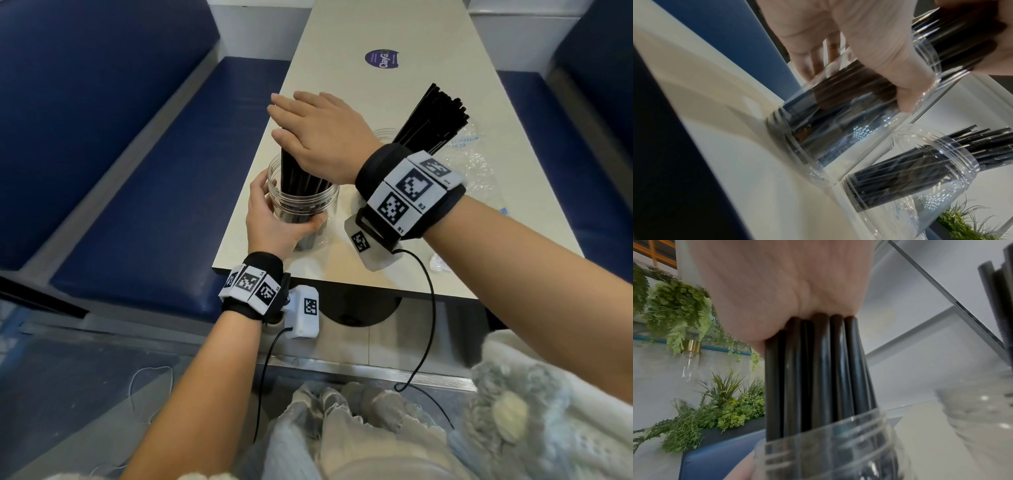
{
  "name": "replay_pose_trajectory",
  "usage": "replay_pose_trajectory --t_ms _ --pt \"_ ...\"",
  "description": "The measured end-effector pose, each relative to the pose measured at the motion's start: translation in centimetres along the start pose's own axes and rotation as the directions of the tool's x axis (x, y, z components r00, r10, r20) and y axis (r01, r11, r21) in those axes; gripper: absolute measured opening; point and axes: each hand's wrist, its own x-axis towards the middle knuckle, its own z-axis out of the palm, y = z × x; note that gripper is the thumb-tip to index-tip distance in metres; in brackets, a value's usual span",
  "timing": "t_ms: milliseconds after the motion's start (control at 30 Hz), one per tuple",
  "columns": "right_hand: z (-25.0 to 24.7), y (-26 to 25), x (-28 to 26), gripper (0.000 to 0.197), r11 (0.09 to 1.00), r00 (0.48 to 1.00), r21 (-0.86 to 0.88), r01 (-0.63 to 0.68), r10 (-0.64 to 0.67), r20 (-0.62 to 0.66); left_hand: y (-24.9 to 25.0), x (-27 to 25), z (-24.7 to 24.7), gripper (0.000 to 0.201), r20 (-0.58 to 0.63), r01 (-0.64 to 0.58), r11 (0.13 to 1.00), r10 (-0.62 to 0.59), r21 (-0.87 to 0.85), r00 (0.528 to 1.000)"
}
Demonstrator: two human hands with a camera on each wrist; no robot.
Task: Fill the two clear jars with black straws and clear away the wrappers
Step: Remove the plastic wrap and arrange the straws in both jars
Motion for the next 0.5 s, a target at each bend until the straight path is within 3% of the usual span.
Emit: replay_pose_trajectory --t_ms 200,367,500 --pt "0.5 0.0 -0.6 0.038 0.997 0.993 0.074 0.008 0.000 -0.118 0.2 0.1 0.0 0.094 0.012 0.006 1.000 -0.006 0.014 1.000" --pt "-0.3 0.3 -0.8 0.042 0.998 0.999 0.056 0.027 -0.028 0.019 0.3 -0.1 0.0 0.095 0.007 0.007 1.000 -0.007 0.023 1.000" --pt "0.2 0.6 -1.3 0.042 1.000 0.999 0.023 0.020 -0.020 -0.039 0.5 -0.1 0.3 0.095 0.008 0.002 0.999 -0.002 0.039 1.000"
